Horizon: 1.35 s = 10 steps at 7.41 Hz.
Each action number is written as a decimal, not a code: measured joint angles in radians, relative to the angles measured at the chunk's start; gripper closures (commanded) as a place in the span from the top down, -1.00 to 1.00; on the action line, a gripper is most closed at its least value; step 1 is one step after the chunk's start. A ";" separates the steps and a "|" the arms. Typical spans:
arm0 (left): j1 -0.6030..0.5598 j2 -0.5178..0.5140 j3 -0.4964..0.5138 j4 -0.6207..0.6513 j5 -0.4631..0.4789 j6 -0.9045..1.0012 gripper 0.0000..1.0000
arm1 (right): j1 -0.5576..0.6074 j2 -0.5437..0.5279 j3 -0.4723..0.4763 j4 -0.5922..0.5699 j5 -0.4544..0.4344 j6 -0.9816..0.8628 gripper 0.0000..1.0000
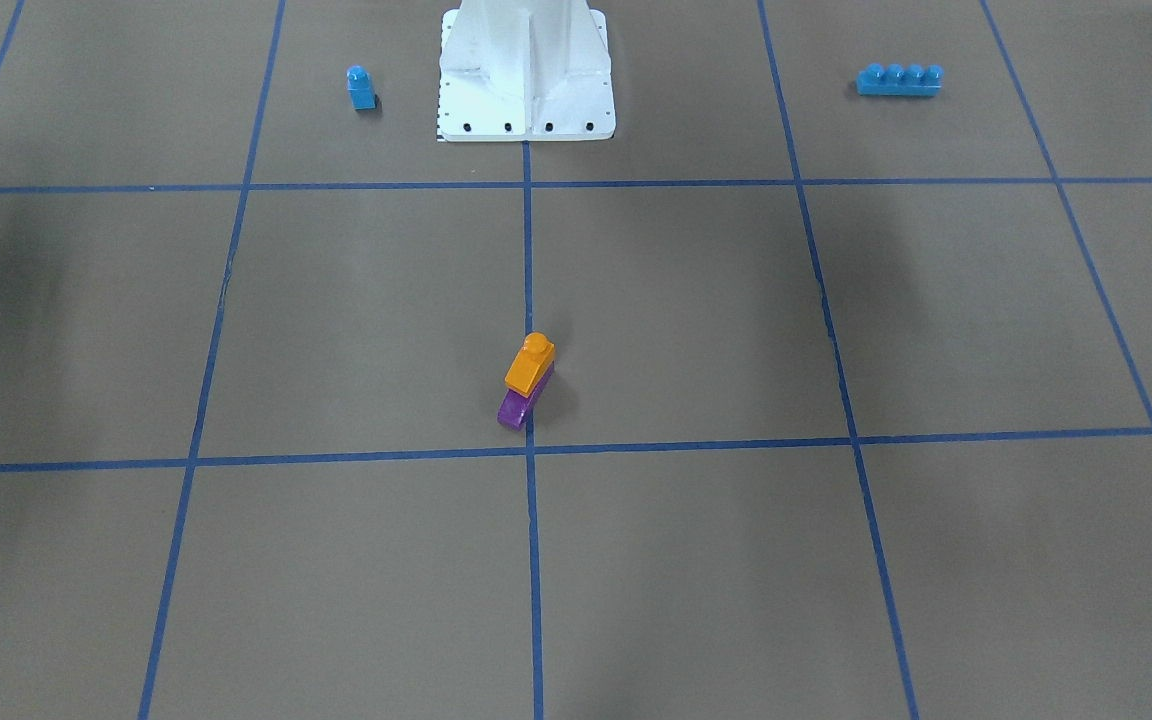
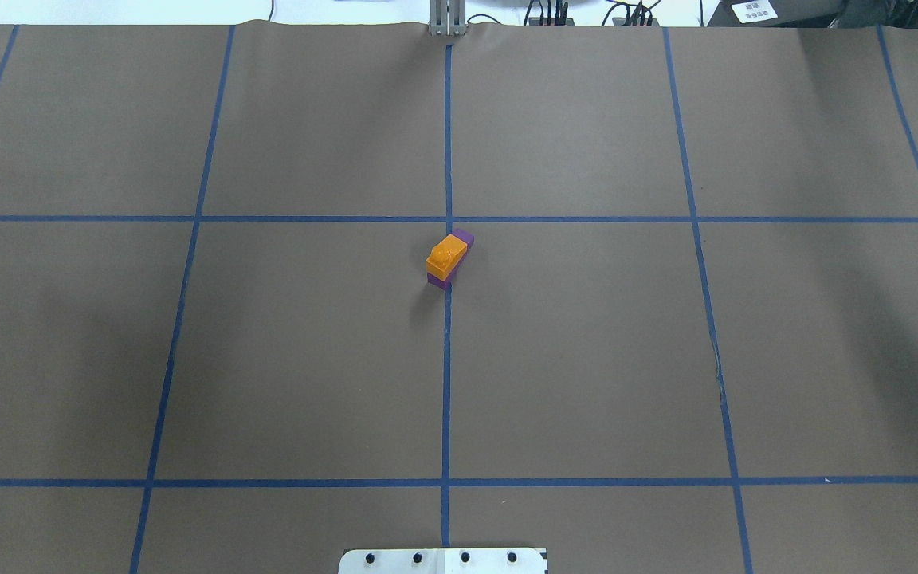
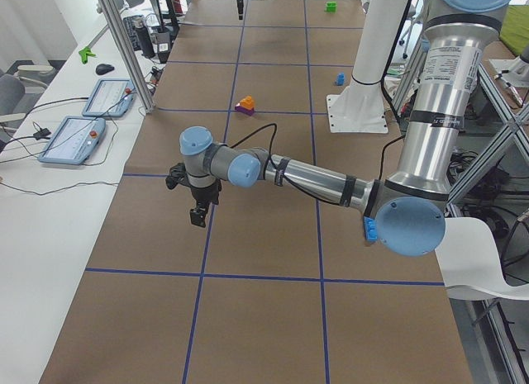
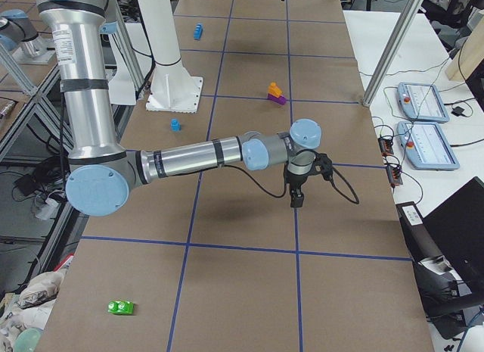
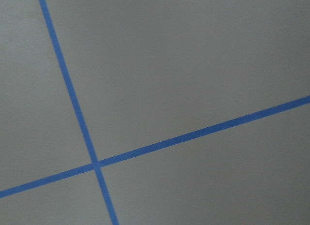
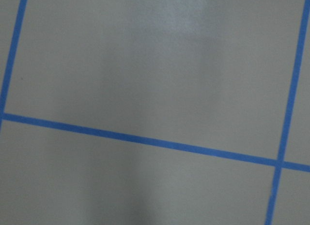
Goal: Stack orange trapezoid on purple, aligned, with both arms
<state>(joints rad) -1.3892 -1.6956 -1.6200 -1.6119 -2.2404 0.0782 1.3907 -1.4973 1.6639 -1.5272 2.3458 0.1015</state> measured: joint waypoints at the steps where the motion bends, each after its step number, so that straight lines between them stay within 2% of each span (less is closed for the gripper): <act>1: -0.040 0.017 0.010 0.011 -0.003 0.071 1.00 | 0.041 -0.025 -0.012 0.001 0.052 -0.037 1.00; 4: -0.130 0.069 0.056 0.016 -0.048 0.176 1.00 | 0.101 -0.032 -0.080 0.007 0.083 -0.061 1.00; 10: -0.146 0.093 0.078 0.004 -0.063 0.184 1.00 | 0.201 -0.042 -0.104 -0.011 0.059 -0.064 1.00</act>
<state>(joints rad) -1.5354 -1.6025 -1.5417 -1.6074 -2.3037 0.2623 1.5913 -1.5395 1.5600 -1.5377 2.4049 0.0370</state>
